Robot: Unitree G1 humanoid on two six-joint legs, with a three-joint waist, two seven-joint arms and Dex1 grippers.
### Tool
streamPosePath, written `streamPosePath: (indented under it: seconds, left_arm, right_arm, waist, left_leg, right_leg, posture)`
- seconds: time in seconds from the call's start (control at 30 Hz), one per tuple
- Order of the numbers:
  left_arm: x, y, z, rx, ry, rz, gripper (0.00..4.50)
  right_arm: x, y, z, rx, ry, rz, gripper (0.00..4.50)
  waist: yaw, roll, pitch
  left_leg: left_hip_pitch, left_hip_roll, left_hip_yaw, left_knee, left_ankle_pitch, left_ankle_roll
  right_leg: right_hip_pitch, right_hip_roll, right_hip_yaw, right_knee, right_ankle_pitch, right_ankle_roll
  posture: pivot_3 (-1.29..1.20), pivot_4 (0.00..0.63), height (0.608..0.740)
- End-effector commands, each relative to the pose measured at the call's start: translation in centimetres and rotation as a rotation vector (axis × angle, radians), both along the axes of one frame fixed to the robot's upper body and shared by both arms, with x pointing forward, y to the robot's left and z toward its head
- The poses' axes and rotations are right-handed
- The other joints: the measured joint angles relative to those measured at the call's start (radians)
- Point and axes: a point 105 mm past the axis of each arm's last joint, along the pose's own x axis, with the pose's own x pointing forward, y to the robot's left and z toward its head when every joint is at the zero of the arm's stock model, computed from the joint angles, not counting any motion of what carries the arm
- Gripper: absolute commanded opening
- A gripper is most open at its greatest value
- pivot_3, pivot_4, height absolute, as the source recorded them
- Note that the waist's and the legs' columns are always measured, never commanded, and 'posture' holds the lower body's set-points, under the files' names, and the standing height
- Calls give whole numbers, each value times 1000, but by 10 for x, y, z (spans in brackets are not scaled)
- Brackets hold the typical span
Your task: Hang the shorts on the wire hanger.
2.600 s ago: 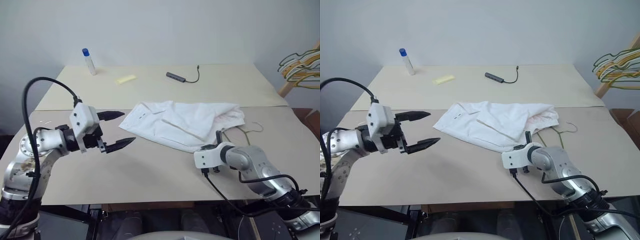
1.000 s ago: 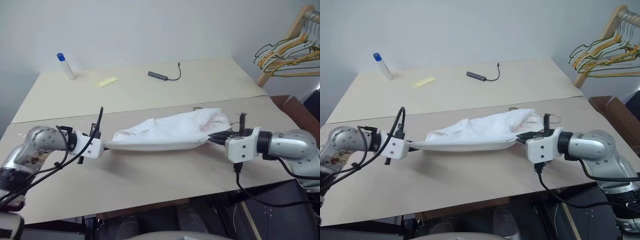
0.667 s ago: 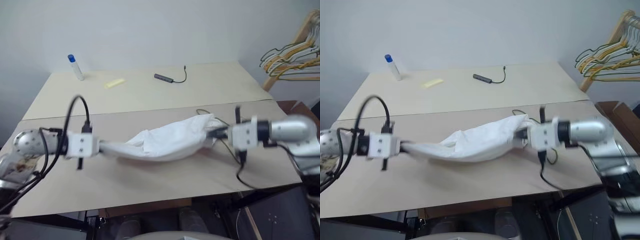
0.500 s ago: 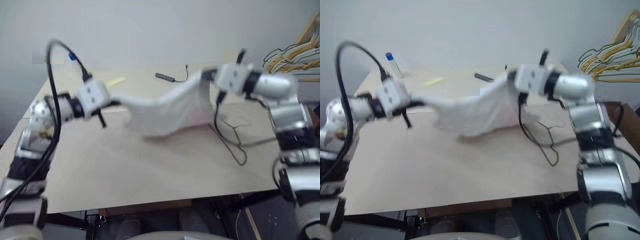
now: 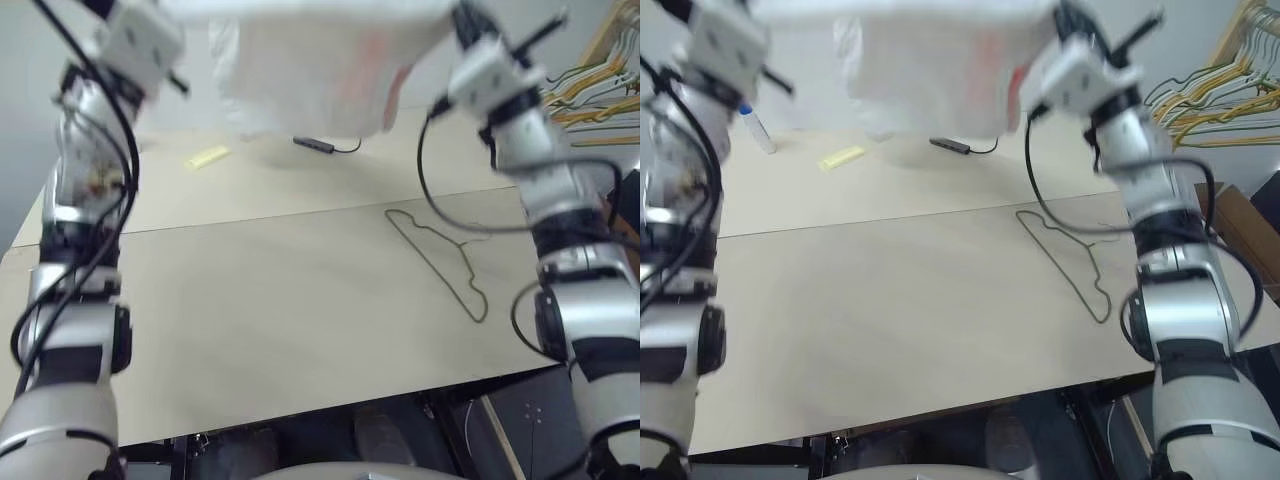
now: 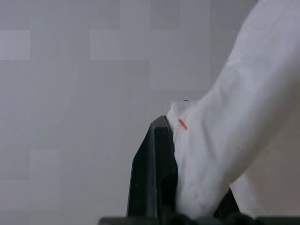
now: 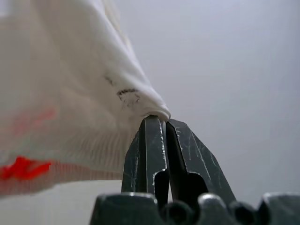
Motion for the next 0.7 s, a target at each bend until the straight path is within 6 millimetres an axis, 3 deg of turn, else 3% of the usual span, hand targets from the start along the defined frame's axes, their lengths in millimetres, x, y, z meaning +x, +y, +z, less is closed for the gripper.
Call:
streamPosePath:
  seconds: [0.03,0.13,0.23,0.37,0.5,0.7]
  left_arm:
    - [-47,-20,-30,178,217,-246,33]
    - [-86,-11,-75,288,533,-323,33]
    - [-113,-5,-93,374,700,-368,33]
    - [-146,7,-113,492,922,-401,33]
    - [-187,8,-132,575,1122,-508,33]
    - [-227,-25,-145,525,1204,-698,33]
  right_arm:
    - [-24,10,-27,-132,69,152,0]
    - [-38,11,-81,-256,255,224,0]
    - [-45,11,-109,-326,345,251,0]
    - [-51,10,-132,-394,401,260,0]
    - [-59,4,-151,-491,435,268,0]
    - [-79,-18,-166,-586,455,270,0]
  waist:
    - [-13,0,1]
    - [-39,0,1]
    - [-44,2,2]
    - [-34,2,2]
    - [-19,2,2]
    - [32,1,3]
  left_leg:
    - [0,0,0,1,0,1]
    - [3,0,1,0,1,2]
    - [25,2,2,-2,-2,6]
    - [53,10,6,-9,-7,9]
    - [49,13,10,-13,-7,9]
    - [49,14,13,-12,-7,9]
  right_leg:
    - [0,0,1,1,0,0]
    - [1,0,4,0,0,0]
    - [23,5,6,-4,-1,1]
    - [50,10,7,-15,-8,4]
    - [43,11,11,-15,-4,-4]
    - [43,10,12,-15,-4,-4]
  posture:
    - [-142,0,740]
    - [-134,0,740]
    - [-124,0,740]
    - [-109,0,740]
    - [-104,0,740]
    - [-113,0,740]
